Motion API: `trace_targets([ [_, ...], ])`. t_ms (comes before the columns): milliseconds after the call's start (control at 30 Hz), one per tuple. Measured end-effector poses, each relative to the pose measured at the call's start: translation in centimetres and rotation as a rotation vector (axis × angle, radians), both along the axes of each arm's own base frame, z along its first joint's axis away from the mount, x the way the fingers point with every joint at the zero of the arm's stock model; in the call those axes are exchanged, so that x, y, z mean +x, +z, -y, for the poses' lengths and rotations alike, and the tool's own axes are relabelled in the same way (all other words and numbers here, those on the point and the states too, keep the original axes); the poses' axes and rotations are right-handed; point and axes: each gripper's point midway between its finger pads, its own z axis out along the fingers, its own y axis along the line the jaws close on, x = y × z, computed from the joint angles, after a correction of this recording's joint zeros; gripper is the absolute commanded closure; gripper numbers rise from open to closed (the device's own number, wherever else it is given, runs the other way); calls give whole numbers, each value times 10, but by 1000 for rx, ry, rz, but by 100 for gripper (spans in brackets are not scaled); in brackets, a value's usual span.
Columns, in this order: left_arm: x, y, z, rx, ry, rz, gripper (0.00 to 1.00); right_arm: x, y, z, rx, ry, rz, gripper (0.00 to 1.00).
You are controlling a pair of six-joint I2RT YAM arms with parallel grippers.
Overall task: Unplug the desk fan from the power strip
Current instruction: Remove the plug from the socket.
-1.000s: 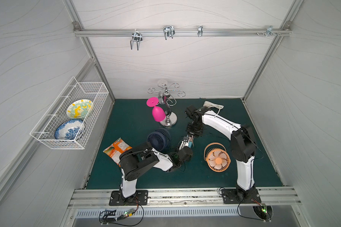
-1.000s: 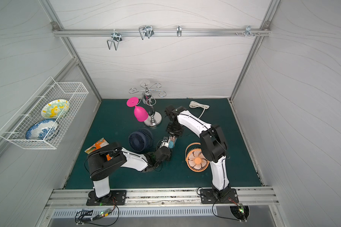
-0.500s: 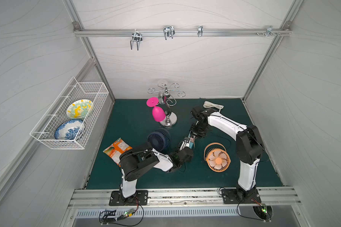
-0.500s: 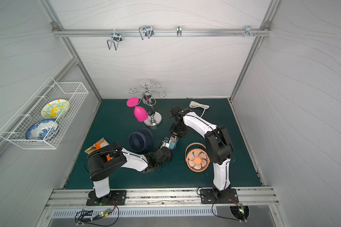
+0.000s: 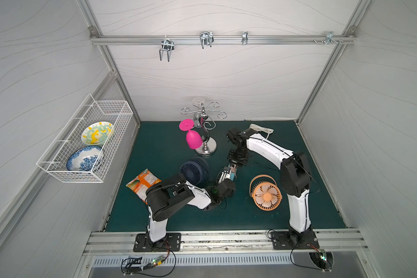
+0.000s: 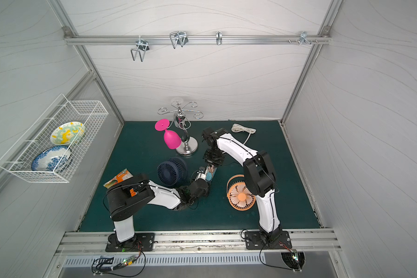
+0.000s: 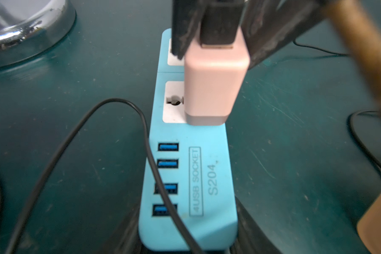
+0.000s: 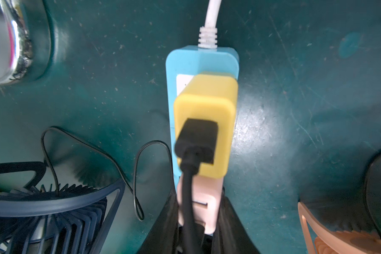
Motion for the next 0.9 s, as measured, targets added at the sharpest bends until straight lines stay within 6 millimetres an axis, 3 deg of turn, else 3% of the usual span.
trace_targets([
  [367, -2, -1, 2, 18, -24, 6, 91, -6, -2, 16, 112, -81, 2, 100],
  [667, 0, -1, 1, 2, -2, -1, 92, 0, 0, -2, -3, 4, -6, 100],
  [900, 0, -1, 0, 6, 3, 1, 92, 1, -1, 0, -17, 9, -20, 100],
])
